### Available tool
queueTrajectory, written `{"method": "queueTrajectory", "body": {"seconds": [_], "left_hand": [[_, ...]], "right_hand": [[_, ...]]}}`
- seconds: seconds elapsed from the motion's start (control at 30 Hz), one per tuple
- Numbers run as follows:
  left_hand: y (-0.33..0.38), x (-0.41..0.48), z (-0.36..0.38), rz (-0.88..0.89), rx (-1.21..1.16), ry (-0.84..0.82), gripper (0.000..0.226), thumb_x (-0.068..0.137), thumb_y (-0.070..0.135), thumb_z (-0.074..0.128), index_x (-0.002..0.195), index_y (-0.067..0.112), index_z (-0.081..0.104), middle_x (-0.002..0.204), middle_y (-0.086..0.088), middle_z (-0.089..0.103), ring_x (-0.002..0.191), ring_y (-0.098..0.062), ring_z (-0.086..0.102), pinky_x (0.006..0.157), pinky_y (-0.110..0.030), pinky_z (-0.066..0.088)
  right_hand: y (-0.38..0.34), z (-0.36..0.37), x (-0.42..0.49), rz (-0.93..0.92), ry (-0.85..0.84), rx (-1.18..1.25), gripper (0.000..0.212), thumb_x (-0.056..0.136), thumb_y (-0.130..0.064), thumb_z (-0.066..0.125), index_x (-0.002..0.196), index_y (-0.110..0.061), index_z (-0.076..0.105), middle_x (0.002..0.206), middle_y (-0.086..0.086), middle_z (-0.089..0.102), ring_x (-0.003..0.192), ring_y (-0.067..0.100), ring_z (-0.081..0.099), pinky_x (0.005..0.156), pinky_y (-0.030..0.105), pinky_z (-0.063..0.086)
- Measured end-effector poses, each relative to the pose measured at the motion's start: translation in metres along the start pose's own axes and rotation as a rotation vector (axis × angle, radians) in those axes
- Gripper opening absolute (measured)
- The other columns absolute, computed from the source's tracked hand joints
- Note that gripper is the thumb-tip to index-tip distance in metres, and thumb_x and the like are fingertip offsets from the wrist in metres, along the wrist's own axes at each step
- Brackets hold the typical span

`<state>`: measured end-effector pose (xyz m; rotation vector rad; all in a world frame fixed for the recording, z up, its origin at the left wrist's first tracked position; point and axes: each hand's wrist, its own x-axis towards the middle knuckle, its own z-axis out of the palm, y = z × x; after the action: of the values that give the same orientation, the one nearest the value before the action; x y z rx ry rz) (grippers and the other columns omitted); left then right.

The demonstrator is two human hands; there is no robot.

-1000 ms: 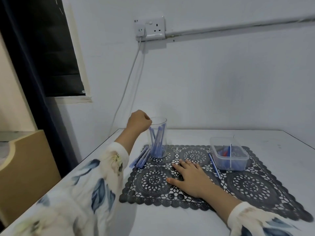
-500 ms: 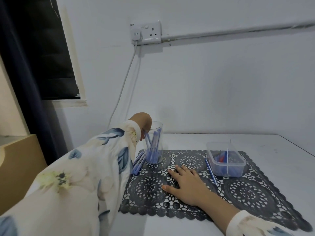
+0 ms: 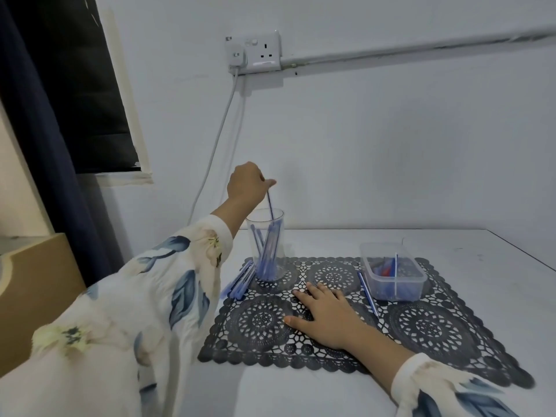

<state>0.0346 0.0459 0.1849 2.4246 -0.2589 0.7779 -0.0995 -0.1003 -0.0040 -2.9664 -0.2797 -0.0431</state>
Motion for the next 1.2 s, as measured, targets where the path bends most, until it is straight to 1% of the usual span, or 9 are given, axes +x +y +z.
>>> {"method": "queueTrajectory", "body": {"seconds": [0.17,0.37,0.43,0.6,0.7,0.77,0.93,1.03,1.2], "left_hand": [[0.016,-0.027,-0.020,0.074,-0.566,0.314,0.021,0.090,0.029,0.059,0.083,0.011,0.068,0.072,0.004,0.069,0.070,-0.006,0.065,0.079,-0.028,0.052],[0.030,-0.078,-0.035,0.080,-0.916,0.363,0.021,0.098,0.020,0.043,0.087,0.014,0.059,0.059,0.000,0.052,0.051,-0.014,0.055,0.058,-0.033,0.053],[0.026,-0.094,-0.030,0.036,-0.872,0.272,0.026,0.099,0.024,0.041,0.089,0.012,0.062,0.058,0.000,0.045,0.047,-0.013,0.043,0.048,-0.029,0.043],[-0.004,-0.139,-0.005,0.037,-0.447,0.004,0.027,0.099,0.026,0.041,0.089,0.017,0.064,0.064,-0.008,0.058,0.049,-0.009,0.046,0.055,-0.032,0.040],[-0.019,-0.158,0.013,-0.025,-0.313,-0.185,0.031,0.099,0.018,0.040,0.121,0.010,0.060,0.087,-0.015,0.067,0.065,-0.017,0.058,0.063,-0.033,0.044],[-0.028,-0.167,0.023,-0.070,-0.312,-0.221,0.027,0.097,0.014,0.045,0.113,0.004,0.065,0.087,-0.010,0.068,0.058,-0.010,0.054,0.057,-0.023,0.041],[-0.038,-0.179,0.037,-0.073,-0.374,-0.186,0.020,0.084,0.018,0.068,0.101,0.009,0.072,0.090,-0.003,0.073,0.070,-0.002,0.062,0.070,-0.009,0.047],[-0.040,-0.179,0.042,-0.034,-0.398,-0.246,0.019,0.078,0.016,0.074,0.096,0.010,0.074,0.087,0.001,0.072,0.074,-0.003,0.064,0.077,-0.017,0.051],[-0.041,-0.179,0.045,-0.002,-0.352,-0.227,0.012,0.070,0.016,0.080,0.075,0.009,0.071,0.067,0.007,0.064,0.061,0.002,0.056,0.061,-0.005,0.043]], "right_hand": [[0.000,0.001,0.001,0.002,0.002,0.005,0.079,0.082,-0.076,0.025,0.147,-0.033,0.017,0.156,0.002,0.009,0.143,0.022,0.006,0.115,0.047,0.004],[-0.001,0.001,0.001,0.005,0.008,0.002,0.079,0.082,-0.076,0.025,0.147,-0.033,0.017,0.156,0.002,0.010,0.143,0.022,0.007,0.115,0.047,0.005],[-0.001,0.001,0.001,0.002,0.011,0.002,0.078,0.082,-0.075,0.025,0.147,-0.032,0.017,0.156,0.001,0.010,0.143,0.022,0.007,0.115,0.047,0.005],[-0.001,0.002,-0.001,-0.003,0.035,0.026,0.075,0.084,-0.072,0.029,0.147,-0.032,0.020,0.156,0.001,0.010,0.143,0.021,0.006,0.115,0.045,0.006],[-0.001,0.002,0.000,-0.017,0.079,0.057,0.068,0.087,-0.067,0.032,0.145,-0.031,0.027,0.155,0.002,0.018,0.143,0.021,0.010,0.115,0.044,0.009],[0.000,0.001,0.000,-0.035,0.131,0.090,0.063,0.089,-0.062,0.036,0.142,-0.028,0.033,0.151,0.001,0.028,0.141,0.021,0.016,0.114,0.042,0.015],[-0.002,-0.003,-0.003,-0.064,0.268,0.174,0.055,0.092,-0.050,0.042,0.140,-0.024,0.037,0.139,-0.001,0.044,0.135,0.019,0.029,0.110,0.037,0.026],[-0.005,-0.007,-0.004,-0.090,0.385,0.196,0.052,0.092,-0.045,0.045,0.139,-0.024,0.037,0.129,0.000,0.051,0.124,0.016,0.040,0.103,0.033,0.034],[-0.004,-0.009,-0.004,-0.140,0.527,0.159,0.047,0.092,-0.033,0.051,0.137,-0.020,0.042,0.126,0.002,0.054,0.120,0.018,0.044,0.100,0.032,0.036]]}}
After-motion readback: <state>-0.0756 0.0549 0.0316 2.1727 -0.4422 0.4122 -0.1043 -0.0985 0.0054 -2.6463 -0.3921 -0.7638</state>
